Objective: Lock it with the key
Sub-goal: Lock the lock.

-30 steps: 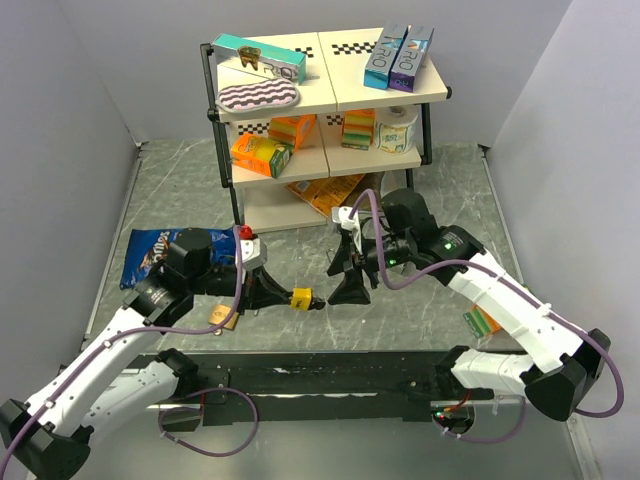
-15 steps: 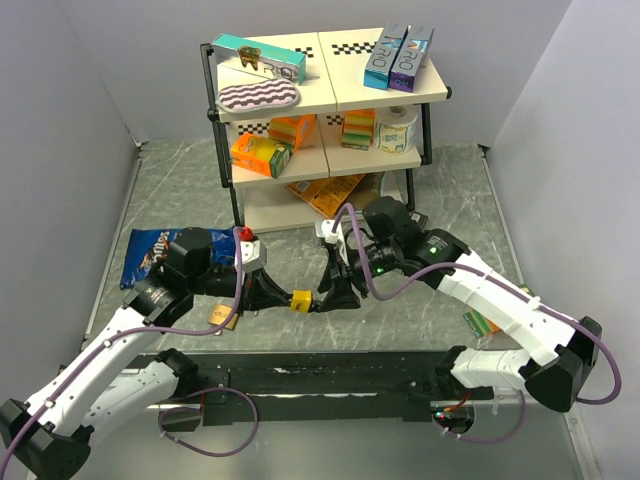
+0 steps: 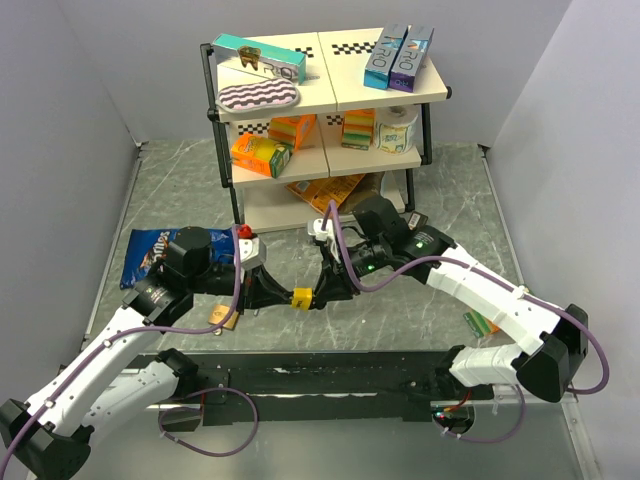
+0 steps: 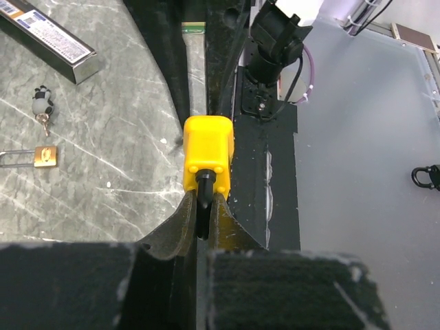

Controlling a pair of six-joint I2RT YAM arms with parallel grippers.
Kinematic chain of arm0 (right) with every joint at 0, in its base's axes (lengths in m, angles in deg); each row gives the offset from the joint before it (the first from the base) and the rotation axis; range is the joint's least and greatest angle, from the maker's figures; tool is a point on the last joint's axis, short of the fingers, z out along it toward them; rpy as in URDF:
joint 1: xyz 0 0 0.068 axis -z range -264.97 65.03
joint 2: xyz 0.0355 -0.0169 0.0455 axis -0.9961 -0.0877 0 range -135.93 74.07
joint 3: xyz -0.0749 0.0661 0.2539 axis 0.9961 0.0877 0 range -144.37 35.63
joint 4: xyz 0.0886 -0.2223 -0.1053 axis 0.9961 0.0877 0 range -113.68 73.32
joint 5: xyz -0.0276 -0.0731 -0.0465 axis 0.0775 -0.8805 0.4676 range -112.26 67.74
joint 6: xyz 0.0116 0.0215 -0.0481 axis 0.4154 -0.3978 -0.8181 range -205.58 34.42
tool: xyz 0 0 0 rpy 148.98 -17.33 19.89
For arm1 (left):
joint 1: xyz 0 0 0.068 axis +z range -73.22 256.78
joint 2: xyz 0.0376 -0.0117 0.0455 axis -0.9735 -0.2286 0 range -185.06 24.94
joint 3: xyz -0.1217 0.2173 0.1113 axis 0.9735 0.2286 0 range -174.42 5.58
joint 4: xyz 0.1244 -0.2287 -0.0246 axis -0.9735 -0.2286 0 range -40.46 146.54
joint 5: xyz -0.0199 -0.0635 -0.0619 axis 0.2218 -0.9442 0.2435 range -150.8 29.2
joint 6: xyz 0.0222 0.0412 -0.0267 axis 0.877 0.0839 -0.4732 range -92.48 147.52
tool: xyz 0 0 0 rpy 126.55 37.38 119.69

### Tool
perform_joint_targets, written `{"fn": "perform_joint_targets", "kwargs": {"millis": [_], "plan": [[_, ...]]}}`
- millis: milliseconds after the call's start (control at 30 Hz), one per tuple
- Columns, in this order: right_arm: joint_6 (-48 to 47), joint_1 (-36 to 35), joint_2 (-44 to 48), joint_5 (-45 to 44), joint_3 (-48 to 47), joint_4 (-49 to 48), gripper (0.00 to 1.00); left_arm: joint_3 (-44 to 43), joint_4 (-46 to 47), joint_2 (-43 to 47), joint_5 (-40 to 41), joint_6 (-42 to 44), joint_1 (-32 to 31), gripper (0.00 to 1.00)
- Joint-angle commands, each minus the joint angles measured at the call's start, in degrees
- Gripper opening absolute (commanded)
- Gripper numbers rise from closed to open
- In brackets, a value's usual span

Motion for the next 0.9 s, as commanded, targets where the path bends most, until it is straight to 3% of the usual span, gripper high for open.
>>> {"fn": "perform_joint_targets", "kwargs": {"millis": [0,100,667,800,867], "plan": [[-1.38,-0.45,1.34,0.23,0.62,-1.62,0.14,-1.63,5.33,1.18,-0.94,-1.52,0.21,0.01],[-1.91,-0.53,2.83,0.4,1.58,-1.45,0.0,-1.19,4.2,1.35,0.2,-0.47,0.21,0.01],[-8.59,8.16,9.96,-1.97,8.44,5.15,0.0,-3.39,-0.73,2.06,-1.29,4.02,4.52,0.01],[-4.04,9.04,8.91,-3.72,9.85,0.94,0.0,-2.51,1.63,2.06,0.99,0.87,5.48,0.01],[-1.48,9.04,7.15,-7.21,10.72,-2.22,0.0,-1.81,4.17,1.36,2.66,-4.82,6.27,0.01]]}}
